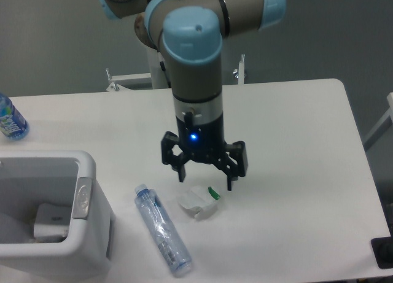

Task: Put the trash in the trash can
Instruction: 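Lower the open gripper onto the small clear plastic cup and close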

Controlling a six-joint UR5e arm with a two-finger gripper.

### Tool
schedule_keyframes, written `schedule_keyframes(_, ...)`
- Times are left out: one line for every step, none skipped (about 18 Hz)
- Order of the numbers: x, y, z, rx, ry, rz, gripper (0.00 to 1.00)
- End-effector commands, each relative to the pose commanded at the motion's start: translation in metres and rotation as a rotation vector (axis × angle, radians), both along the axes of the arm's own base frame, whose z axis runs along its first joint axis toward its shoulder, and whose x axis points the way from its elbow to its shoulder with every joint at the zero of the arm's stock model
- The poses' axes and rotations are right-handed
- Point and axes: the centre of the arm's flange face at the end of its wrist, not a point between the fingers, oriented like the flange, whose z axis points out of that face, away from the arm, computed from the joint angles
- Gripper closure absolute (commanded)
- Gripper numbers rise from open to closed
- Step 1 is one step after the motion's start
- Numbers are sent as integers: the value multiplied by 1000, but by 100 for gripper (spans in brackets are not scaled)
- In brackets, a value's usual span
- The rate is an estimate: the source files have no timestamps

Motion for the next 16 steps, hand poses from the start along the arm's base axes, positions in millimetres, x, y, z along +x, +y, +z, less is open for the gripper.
schedule_keyframes(-2, 2, -11, -7, -6, 0, 0)
schedule_keyframes(-3, 2, -22, -17, -7, 2, 0)
schedule_keyframes(-2, 1, -32, -26, -6, 1, 0)
schedule_keyframes(-2, 1, -43, -29, -6, 4, 0)
schedule_keyframes(-1, 1, -57, -29, -8, 3, 0)
schedule_keyframes(-1, 0, -72, -33, -12, 3, 0)
schedule_keyframes(1, -2, -88, -41, -22, 3, 0)
schedule_keyframes(4, -4, -105, -50, -30, 4, 0)
schedule_keyframes(6, -7, -116, -53, -32, 4, 0)
schedule_keyframes(7, -8, -129, -64, -42, 8, 0)
schedule_keyframes(9, -11, -142, -81, -56, 6, 0)
schedule_keyframes(12, -13, -152, -91, -65, 3, 0)
schedule_keyframes(14, -16, -159, -103, -74, -3, 0)
schedule_keyframes(14, -16, -166, -115, -78, -23, 0)
schedule_keyframes(15, -17, -176, -132, -87, -47, 0)
schedule_keyframes(16, -19, -188, -152, -96, -62, 0)
